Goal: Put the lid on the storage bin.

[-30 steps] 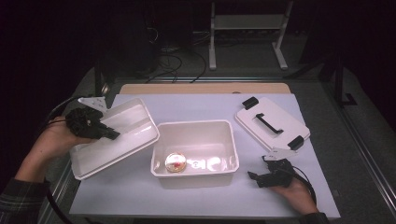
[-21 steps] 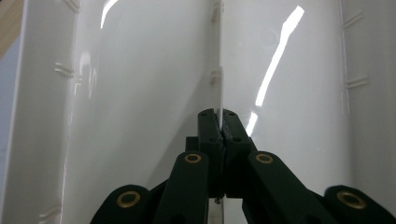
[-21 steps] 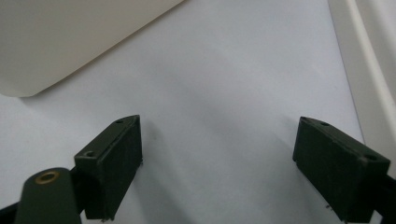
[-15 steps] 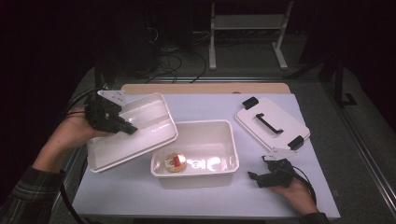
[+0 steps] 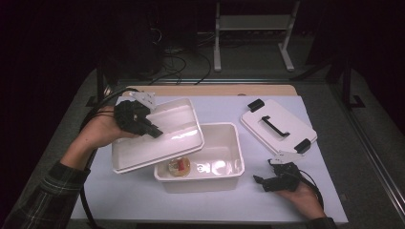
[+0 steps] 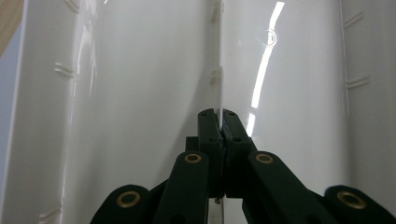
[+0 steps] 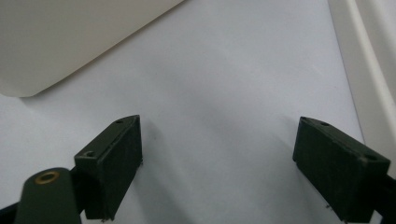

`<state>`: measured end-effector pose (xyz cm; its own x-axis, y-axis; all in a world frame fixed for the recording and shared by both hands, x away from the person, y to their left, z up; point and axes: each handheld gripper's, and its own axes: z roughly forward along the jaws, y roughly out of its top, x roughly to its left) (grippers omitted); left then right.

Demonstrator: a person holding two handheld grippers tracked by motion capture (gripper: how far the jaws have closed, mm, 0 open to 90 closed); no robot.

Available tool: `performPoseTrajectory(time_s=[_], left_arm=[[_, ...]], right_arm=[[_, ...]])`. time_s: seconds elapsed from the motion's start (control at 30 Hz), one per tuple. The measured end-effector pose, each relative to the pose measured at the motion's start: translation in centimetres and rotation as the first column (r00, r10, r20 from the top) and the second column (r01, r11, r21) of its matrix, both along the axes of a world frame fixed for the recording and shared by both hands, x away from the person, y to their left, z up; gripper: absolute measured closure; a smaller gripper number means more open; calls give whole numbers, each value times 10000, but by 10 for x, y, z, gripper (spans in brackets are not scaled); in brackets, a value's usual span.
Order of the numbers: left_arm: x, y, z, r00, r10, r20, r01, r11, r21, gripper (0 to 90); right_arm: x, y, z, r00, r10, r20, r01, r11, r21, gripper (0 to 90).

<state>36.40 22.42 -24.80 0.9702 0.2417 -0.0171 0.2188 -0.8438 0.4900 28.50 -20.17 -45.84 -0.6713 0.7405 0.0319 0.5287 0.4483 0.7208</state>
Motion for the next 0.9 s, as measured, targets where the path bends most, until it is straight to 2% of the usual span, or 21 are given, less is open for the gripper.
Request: performPoseTrajectory(time_s=[0.33,0.9], left_arm=[[4,-36,-4,9976,-679,-94,678,9977,-95,888],[5,-87,-19,9870,-1564,-367,1549,9871,-398,888]], right_arm=[[0,0,0,10000,3,-12,-3,10000,-1,150],[0,0,0,10000,-11,-20,11,10000,0,150]])
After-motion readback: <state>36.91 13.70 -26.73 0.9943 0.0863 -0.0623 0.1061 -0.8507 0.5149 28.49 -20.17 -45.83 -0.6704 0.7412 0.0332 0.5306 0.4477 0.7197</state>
